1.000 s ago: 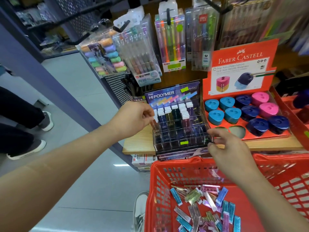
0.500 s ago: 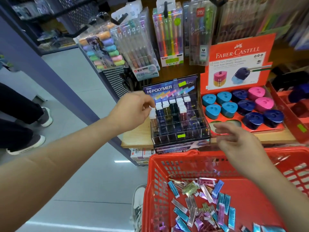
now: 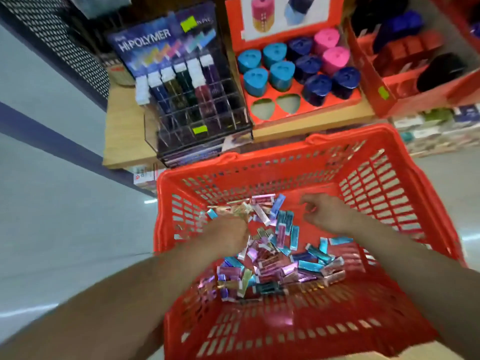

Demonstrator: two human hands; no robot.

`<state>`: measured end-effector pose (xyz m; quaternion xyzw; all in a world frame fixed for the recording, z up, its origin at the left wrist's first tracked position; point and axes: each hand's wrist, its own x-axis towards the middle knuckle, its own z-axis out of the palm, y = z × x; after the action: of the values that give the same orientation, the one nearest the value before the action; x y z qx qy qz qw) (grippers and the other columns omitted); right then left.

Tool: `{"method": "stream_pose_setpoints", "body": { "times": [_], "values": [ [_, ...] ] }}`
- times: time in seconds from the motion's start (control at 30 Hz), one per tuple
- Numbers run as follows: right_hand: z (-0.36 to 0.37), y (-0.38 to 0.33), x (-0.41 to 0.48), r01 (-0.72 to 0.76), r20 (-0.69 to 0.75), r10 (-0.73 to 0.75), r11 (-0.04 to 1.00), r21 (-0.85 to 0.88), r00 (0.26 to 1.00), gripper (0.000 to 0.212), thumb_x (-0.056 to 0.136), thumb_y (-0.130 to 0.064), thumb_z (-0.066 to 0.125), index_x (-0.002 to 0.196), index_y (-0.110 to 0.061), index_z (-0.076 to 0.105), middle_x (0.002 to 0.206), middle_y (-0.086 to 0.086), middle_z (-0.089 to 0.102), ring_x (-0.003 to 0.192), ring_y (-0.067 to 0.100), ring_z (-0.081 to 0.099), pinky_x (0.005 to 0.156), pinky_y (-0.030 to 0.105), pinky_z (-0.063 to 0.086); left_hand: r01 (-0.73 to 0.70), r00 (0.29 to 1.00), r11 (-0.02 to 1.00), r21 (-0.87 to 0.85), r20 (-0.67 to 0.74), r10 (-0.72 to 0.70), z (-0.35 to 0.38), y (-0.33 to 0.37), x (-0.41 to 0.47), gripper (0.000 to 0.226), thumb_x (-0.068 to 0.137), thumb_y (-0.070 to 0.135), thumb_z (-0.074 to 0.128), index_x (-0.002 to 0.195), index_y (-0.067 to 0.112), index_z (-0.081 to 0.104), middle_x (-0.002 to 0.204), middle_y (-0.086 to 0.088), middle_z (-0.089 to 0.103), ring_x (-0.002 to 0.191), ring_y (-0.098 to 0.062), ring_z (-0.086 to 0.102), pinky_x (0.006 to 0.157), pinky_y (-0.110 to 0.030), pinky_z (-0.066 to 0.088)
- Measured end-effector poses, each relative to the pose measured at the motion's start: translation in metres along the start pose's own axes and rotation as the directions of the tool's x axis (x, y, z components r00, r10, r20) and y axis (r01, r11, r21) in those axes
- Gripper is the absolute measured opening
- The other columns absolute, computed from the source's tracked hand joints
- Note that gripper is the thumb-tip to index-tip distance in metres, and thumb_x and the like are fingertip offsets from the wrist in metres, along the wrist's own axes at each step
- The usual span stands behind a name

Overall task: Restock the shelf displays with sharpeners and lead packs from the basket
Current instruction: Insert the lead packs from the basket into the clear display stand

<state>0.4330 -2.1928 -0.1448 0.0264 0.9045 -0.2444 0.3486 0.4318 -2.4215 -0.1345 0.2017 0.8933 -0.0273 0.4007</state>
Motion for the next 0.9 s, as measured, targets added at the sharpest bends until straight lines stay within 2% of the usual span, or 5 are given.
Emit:
{"method": "stream_pose_setpoints", "body": {
  "times": [0.13, 0.27, 0.5, 0.7, 0.9],
  "values": [
    [0.058, 0.010, 0.023, -0.182, -0.008, 0.187, 0.964, 0.195, 0.982, 0.049, 0.090, -0.023, 0.063, 0.135, -0.010, 0.048, 0.135, 0.019, 0.054, 0.122, 0.033, 0.053, 0.090, 0.030, 0.040, 0.287, 0.958, 0.898, -0.332, 0.108, -0.266, 0.093, 0.005, 0.027, 0.064, 0.084, 0.051, 0.062, 0.134, 0.013, 0.047, 0.133, -0.014, 0.052, 0.123, -0.031, 0.049, 0.095, -0.036, 0.043],
    [0.103, 0.011, 0.045, -0.179, -0.115, 0.193, 0.976, 0.122, 0.974, 0.063, 0.086, -0.041, 0.065, 0.136, -0.011, 0.041, 0.134, 0.015, 0.045, 0.125, 0.035, 0.042, 0.103, 0.039, 0.035, 0.350, 0.909, 0.878, -0.327, -0.108, -0.402, 0.135, 0.028, 0.030, 0.092, 0.069, 0.063, 0.068, 0.138, 0.016, 0.029, 0.137, -0.013, 0.034, 0.124, -0.033, 0.034, 0.102, -0.040, 0.030],
    [0.127, -0.004, 0.061, -0.189, -0.101, 0.221, 0.947, 0.260, 0.970, 0.074, 0.077, -0.031, 0.080, 0.132, -0.013, 0.034, 0.133, 0.013, 0.035, 0.113, 0.032, 0.054, 0.096, 0.040, 0.047, 0.131, 0.960, 0.968, -0.214, -0.218, -0.178, 0.162, 0.040, 0.029, 0.063, 0.067, 0.058, 0.067, 0.112, 0.015, 0.061, 0.119, -0.007, 0.053, 0.112, -0.034, 0.049, 0.094, -0.041, 0.042],
    [0.135, -0.015, 0.062, -0.017, -0.103, 0.020, 0.999, 0.029, 0.994, 0.031, 0.081, -0.029, 0.074, 0.098, -0.018, 0.051, 0.112, 0.010, 0.050, 0.100, 0.030, 0.053, 0.083, 0.032, 0.043, 0.011, 0.998, 0.971, -0.239, -0.059, -0.026, 0.156, 0.052, 0.030, 0.035, 0.095, 0.038, 0.046, 0.111, 0.010, 0.060, 0.114, -0.014, 0.063, 0.108, -0.030, 0.055, 0.090, -0.038, 0.044],
    [0.123, 0.006, 0.055, -0.118, 0.013, 0.126, 0.883, 0.454, 0.992, 0.012, 0.087, -0.017, 0.070, 0.091, -0.020, 0.059, 0.086, 0.000, 0.063, 0.075, 0.021, 0.062, 0.061, 0.024, 0.043, 0.101, 0.992, 0.815, -0.570, -0.002, -0.125, 0.157, 0.031, 0.026, 0.018, 0.094, 0.019, 0.053, 0.108, 0.017, 0.063, 0.102, -0.005, 0.068, 0.094, -0.025, 0.062, 0.075, -0.028, 0.047]
  ]
}}
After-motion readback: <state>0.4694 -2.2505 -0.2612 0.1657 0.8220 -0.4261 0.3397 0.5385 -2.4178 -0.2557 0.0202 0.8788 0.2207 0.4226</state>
